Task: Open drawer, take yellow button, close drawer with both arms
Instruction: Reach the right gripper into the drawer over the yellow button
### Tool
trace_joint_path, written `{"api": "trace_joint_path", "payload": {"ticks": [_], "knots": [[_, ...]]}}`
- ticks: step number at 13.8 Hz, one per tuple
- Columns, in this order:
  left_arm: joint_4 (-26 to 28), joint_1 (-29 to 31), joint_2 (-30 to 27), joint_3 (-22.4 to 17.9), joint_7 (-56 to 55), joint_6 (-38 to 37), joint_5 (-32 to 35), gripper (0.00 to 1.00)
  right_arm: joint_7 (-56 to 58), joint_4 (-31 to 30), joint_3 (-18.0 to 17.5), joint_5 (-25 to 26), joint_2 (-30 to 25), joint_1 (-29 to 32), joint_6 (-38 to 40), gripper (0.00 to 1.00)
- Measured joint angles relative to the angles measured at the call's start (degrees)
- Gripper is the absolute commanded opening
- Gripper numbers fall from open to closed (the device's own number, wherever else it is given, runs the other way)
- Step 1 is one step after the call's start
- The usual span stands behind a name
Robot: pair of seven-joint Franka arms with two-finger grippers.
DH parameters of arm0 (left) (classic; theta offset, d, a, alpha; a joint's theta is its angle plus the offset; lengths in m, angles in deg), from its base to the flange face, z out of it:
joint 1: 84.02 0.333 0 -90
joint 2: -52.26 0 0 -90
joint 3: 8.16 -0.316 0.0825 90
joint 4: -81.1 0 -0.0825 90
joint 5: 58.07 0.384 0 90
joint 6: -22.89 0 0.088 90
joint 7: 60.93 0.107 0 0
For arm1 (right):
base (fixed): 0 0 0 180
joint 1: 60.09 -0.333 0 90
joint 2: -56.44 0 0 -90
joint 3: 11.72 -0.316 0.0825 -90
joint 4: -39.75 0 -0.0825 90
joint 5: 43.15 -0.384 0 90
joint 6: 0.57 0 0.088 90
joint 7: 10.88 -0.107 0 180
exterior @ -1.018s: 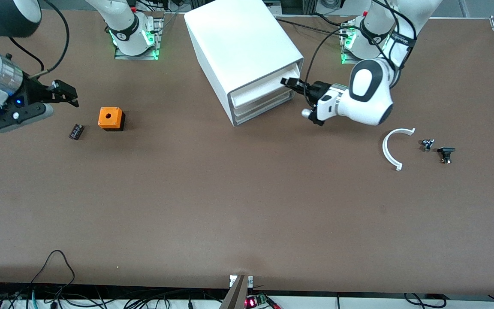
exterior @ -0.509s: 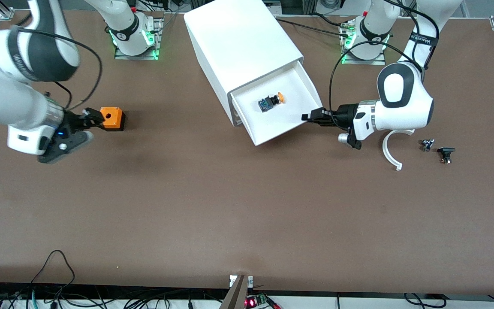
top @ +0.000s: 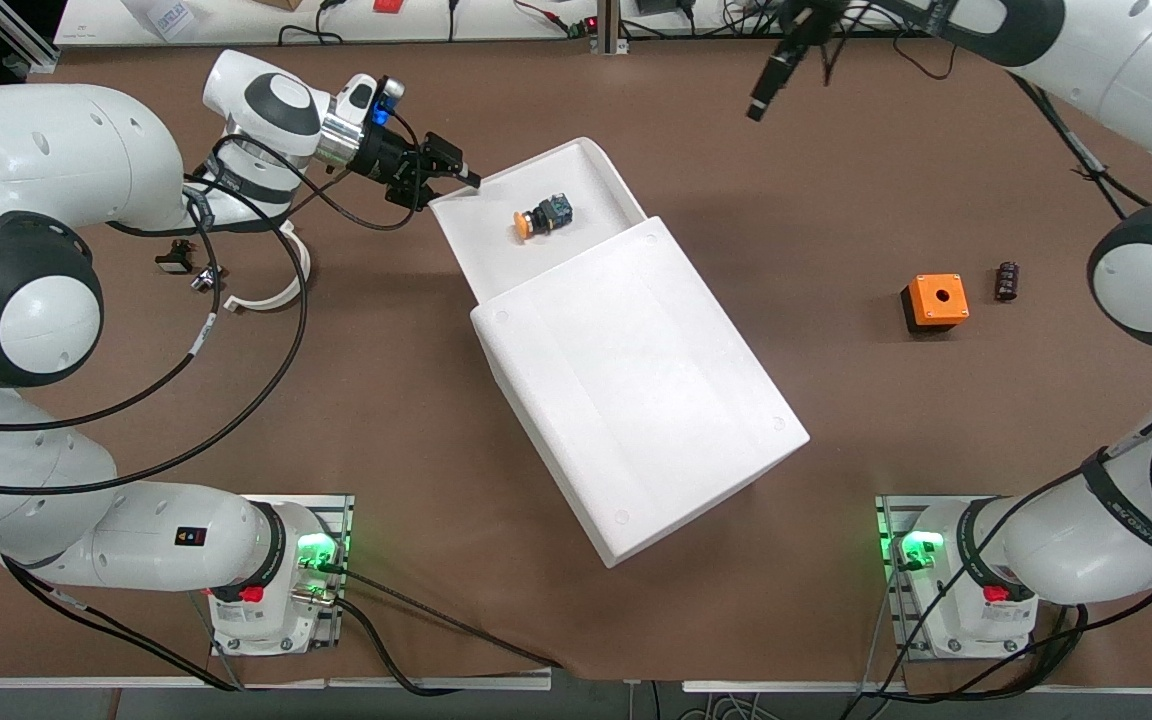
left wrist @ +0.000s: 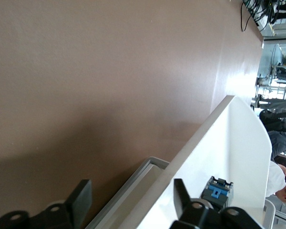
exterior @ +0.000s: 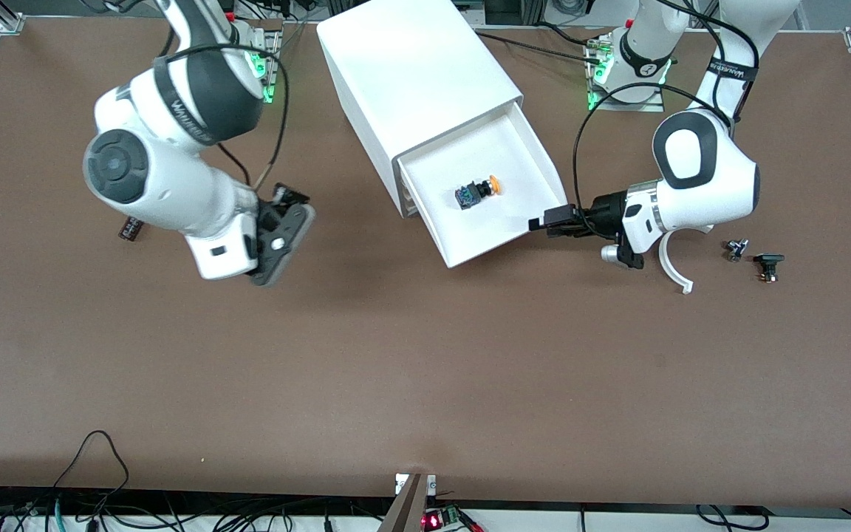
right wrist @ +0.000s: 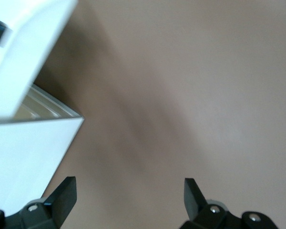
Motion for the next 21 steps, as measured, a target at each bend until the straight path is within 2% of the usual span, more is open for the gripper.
{"api": "trace_joint_path", "payload": {"ticks": [3, 5, 7, 10, 12, 16, 21], "knots": [[-1.9, 0.0, 0.0, -2.3, 0.0, 0.8, 0.4, 1.00, 8.2, 6.1, -3.4, -0.3, 4.4, -2.6, 0.0, 1.00], [-5.3, 0.2, -0.3, -6.3, 0.0, 0.9, 0.5, 1.00, 10.0, 9.2, -4.2, -0.1, 6.4, -6.0, -0.1, 1.00], [-8.0, 1.2, -0.7, -8.9, 0.0, -0.2, 1.0, 1.00, 11.4, 10.6, -4.3, 3.0, 7.5, -10.6, -1.8, 1.00], [-8.9, 2.3, -2.0, -9.7, 0.0, -1.1, 3.6, 1.00, 13.7, 10.9, -4.3, 7.4, 9.3, -16.3, -4.1, 1.00], [-10.2, 2.6, -3.4, -10.6, -0.2, -2.7, 12.1, 1.00, 14.5, 10.9, -4.3, 8.8, 10.6, -18.4, -6.5, 1.00], [-16.3, 3.5, -5.4, -11.9, -1.1, -6.5, 32.6, 1.00, 15.5, 11.4, -4.2, 9.0, 12.9, -19.8, -11.5, 1.00], [-21.7, 4.0, -6.4, -15.0, -3.4, -16.5, 46.1, 1.00, 15.8, 12.3, -3.3, 10.1, 14.7, -22.1, -11.0, 1.00]]}}
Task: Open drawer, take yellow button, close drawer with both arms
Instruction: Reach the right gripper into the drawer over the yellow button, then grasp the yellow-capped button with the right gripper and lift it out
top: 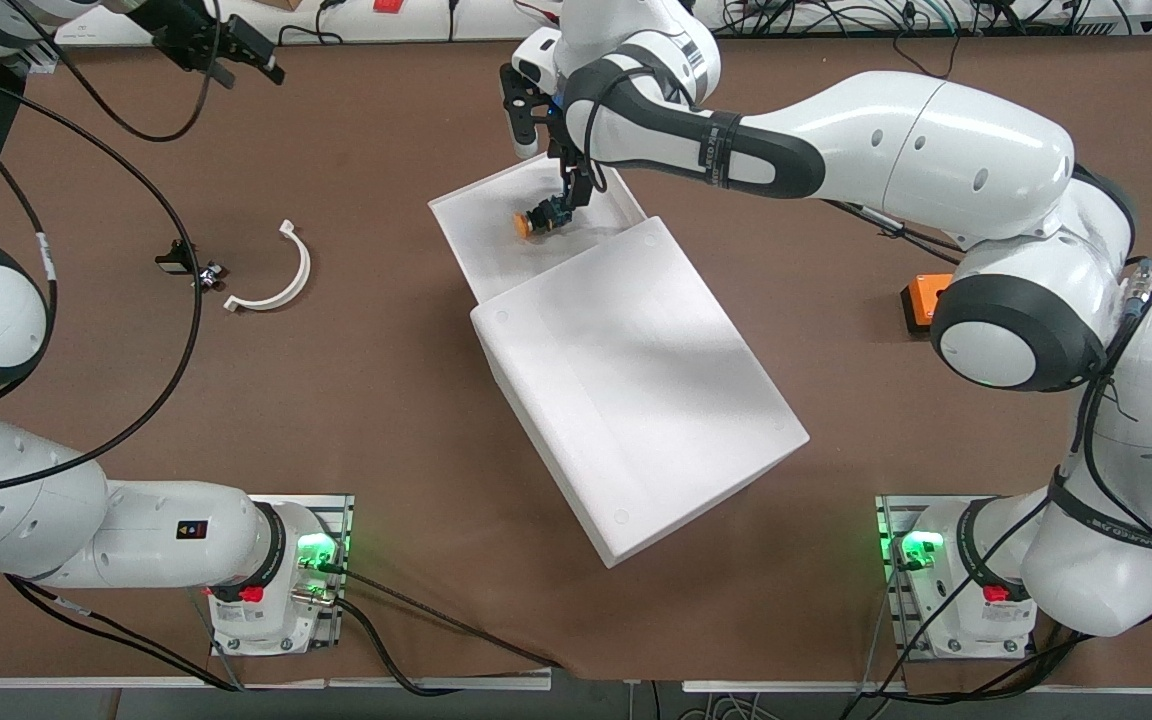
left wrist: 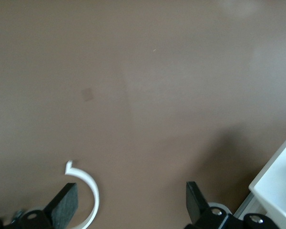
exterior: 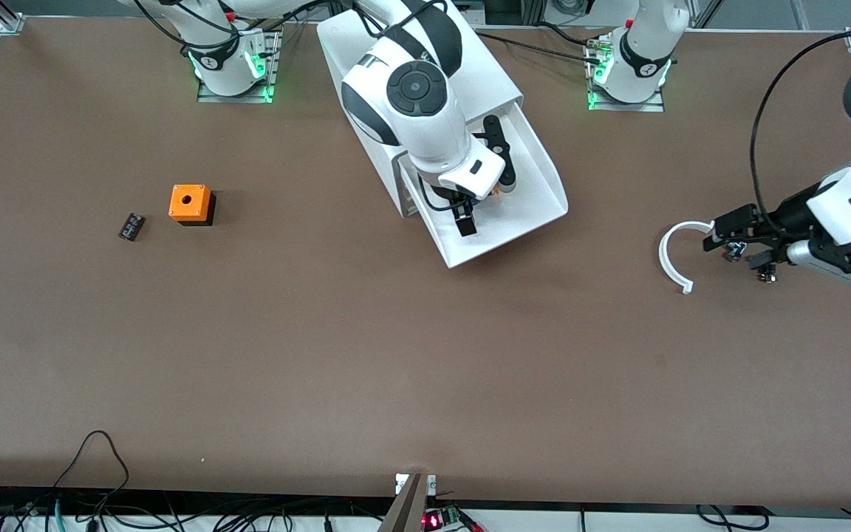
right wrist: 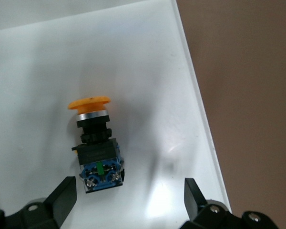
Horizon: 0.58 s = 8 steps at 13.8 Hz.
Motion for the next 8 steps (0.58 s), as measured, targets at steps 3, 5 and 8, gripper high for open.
{"api": "trace_joint_path", "payload": {"ticks": [3, 5, 8], "knots": [[-3.7, 0.0, -1.4, 0.0, -8.4, -6.8, 8.9, 1.00, 0.1, 0.1, 0.0, 0.2, 0.1, -0.5, 2.6, 1.00], [-6.2, -0.1, -2.1, 0.1, -14.0, -10.9, 11.9, 1.00, 0.1, 0.2, 0.1, 0.2, 0.1, -0.8, 3.8, 1.00], [-8.0, -0.4, -2.7, 0.5, -22.3, -14.9, 13.4, 1.00, 0.1, 0.2, 0.2, 0.2, 0.3, -1.4, 4.1, 1.00]]}}
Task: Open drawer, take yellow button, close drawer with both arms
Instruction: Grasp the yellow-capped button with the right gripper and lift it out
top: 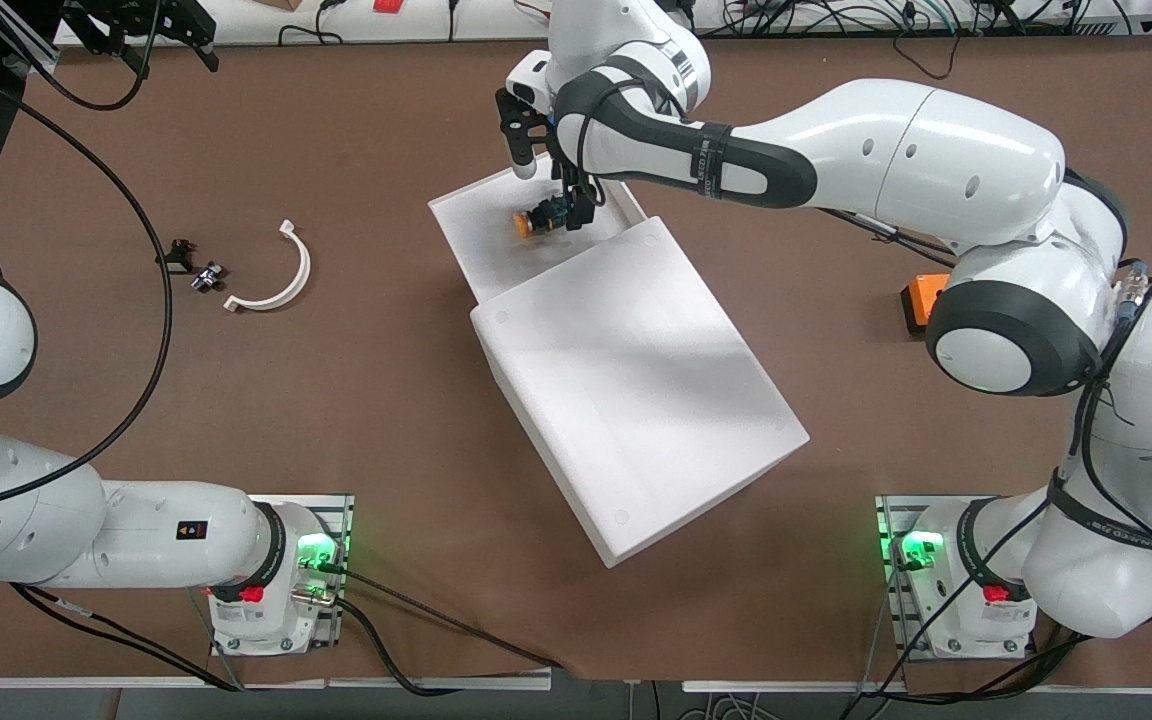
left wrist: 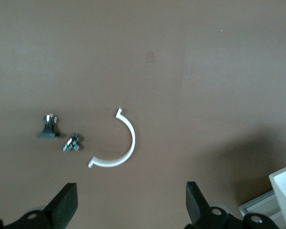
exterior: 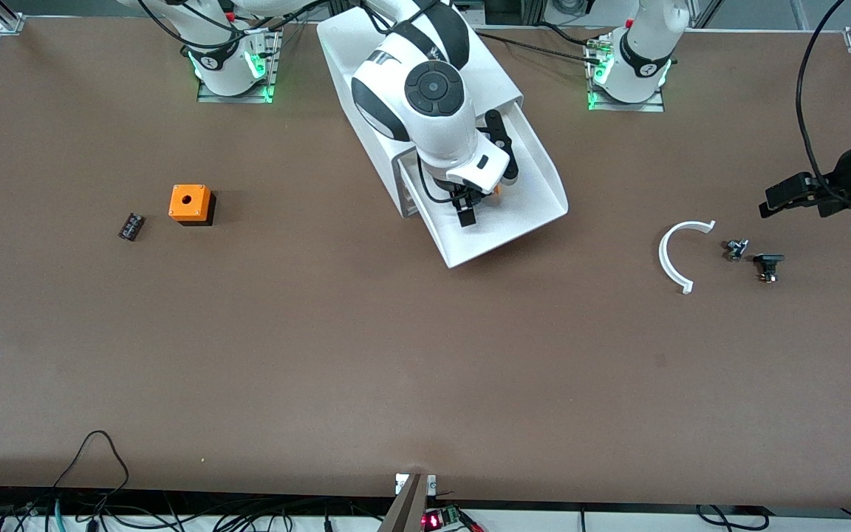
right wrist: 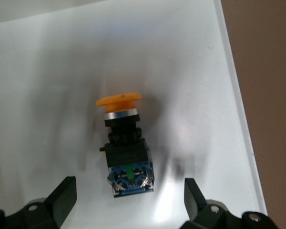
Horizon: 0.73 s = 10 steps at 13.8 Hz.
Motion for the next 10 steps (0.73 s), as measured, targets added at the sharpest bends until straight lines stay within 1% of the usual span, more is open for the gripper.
{"api": "trace_joint_path", "payload": {"ticks": [2, 3, 5, 6, 8, 9, 10], "knots": [[-0.2, -0.1, -0.3, 0.3, -3.9, -1.6, 0.1, 1.00, 0.0, 0.0, 0.0, 0.0, 0.4, -0.5, 0.0, 1.00], [-0.3, -0.2, -0.5, 0.5, -5.4, -2.0, 0.1, 1.00, 0.0, 0.0, 0.1, 0.0, 0.6, -0.7, 0.0, 0.95], [-0.4, -0.4, -1.0, 1.4, -7.5, -2.2, 0.7, 1.00, 0.0, 0.0, 0.1, 0.1, 1.0, -0.9, -0.1, 0.75], [-0.4, -0.5, -1.4, 1.9, -8.3, -2.2, 1.4, 1.00, 0.0, 0.0, 0.1, 0.4, 1.0, -0.9, -0.1, 0.68], [-0.5, -0.8, -2.2, 2.4, -9.2, -2.2, 1.7, 1.00, 0.0, 0.0, 0.1, 0.8, 1.1, -1.1, -0.1, 0.59], [-0.5, -0.8, -2.5, 2.4, -9.4, -2.2, 1.7, 1.00, 0.0, 0.0, 0.1, 0.8, 1.1, -1.2, -0.1, 0.50], [-0.5, -0.7, -2.7, 2.4, -9.5, -2.2, 1.7, 1.00, 0.0, 0.0, 0.1, 0.9, 1.1, -1.4, -0.1, 0.44]]}}
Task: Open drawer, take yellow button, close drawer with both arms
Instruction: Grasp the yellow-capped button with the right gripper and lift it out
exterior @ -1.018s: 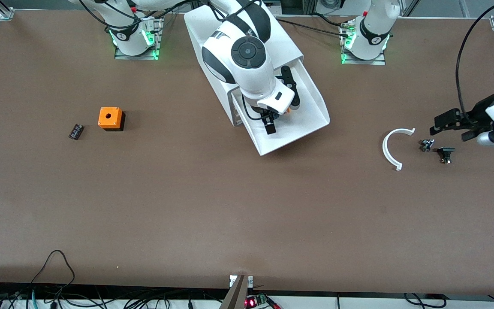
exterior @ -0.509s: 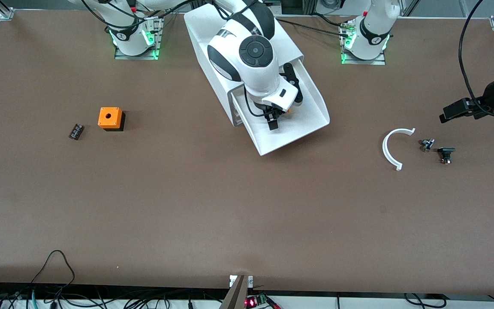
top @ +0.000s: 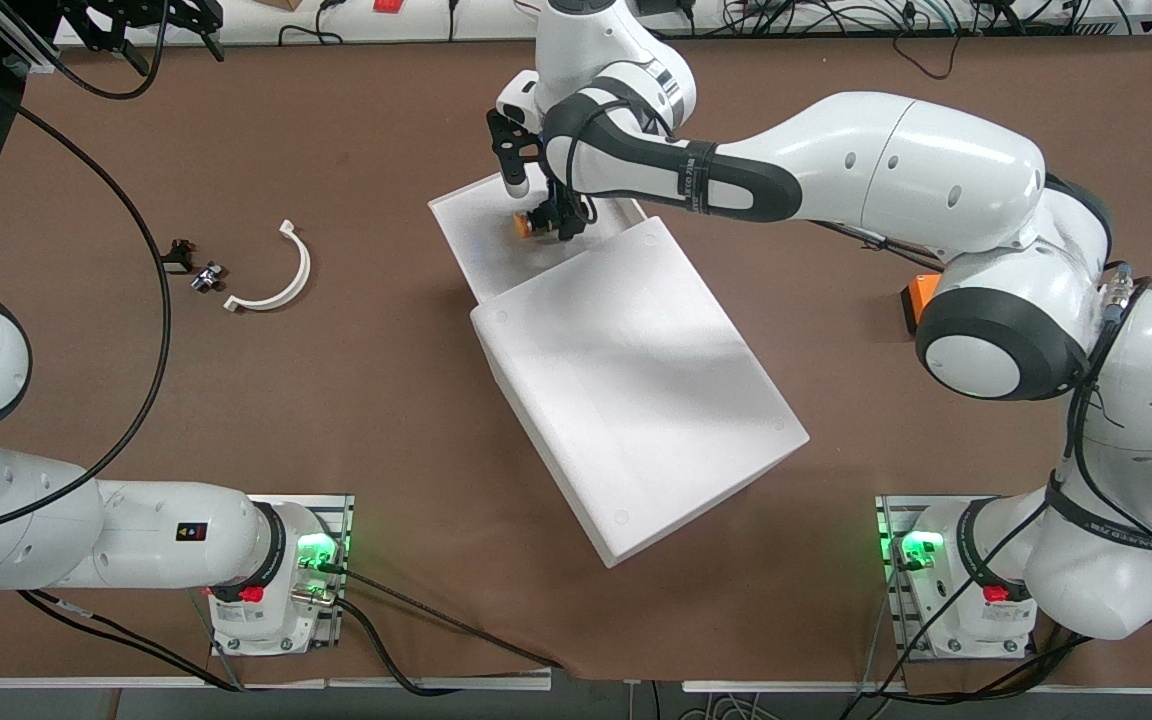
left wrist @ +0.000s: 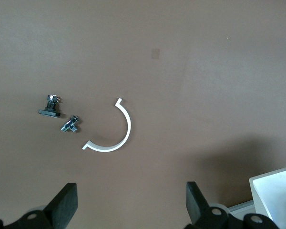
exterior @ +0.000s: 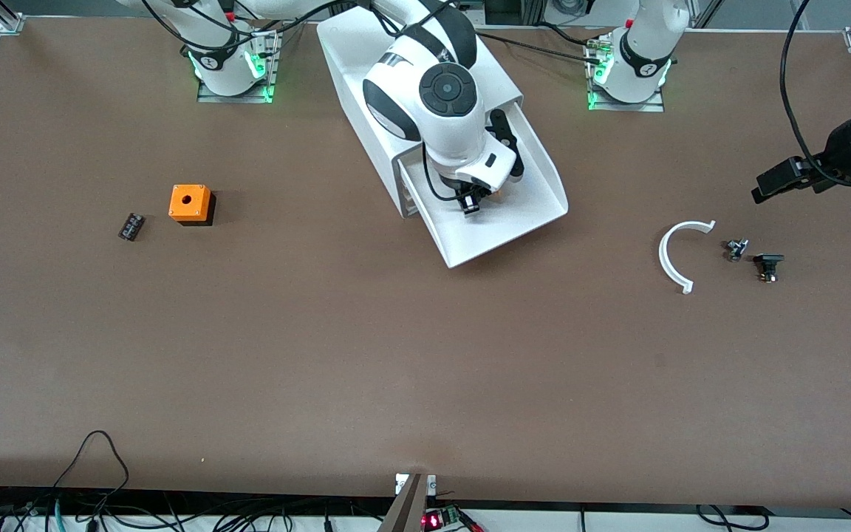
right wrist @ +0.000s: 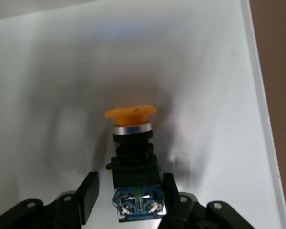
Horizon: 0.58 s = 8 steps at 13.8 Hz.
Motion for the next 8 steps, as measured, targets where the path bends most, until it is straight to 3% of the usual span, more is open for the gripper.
{"api": "trace_joint_path", "payload": {"ticks": [4, 8], "knots": [[0.0, 0.0, -0.1, 0.0, 0.0, 0.0, 0.0, 1.00, 0.0, 0.2, 0.0, 0.2, 0.0, -0.5, -0.1, 0.28], [0.0, 0.0, -0.1, 0.0, -0.1, 0.0, 0.0, 1.00, -0.2, 0.5, 0.2, 0.2, 0.0, -0.5, -0.8, 0.24]]}}
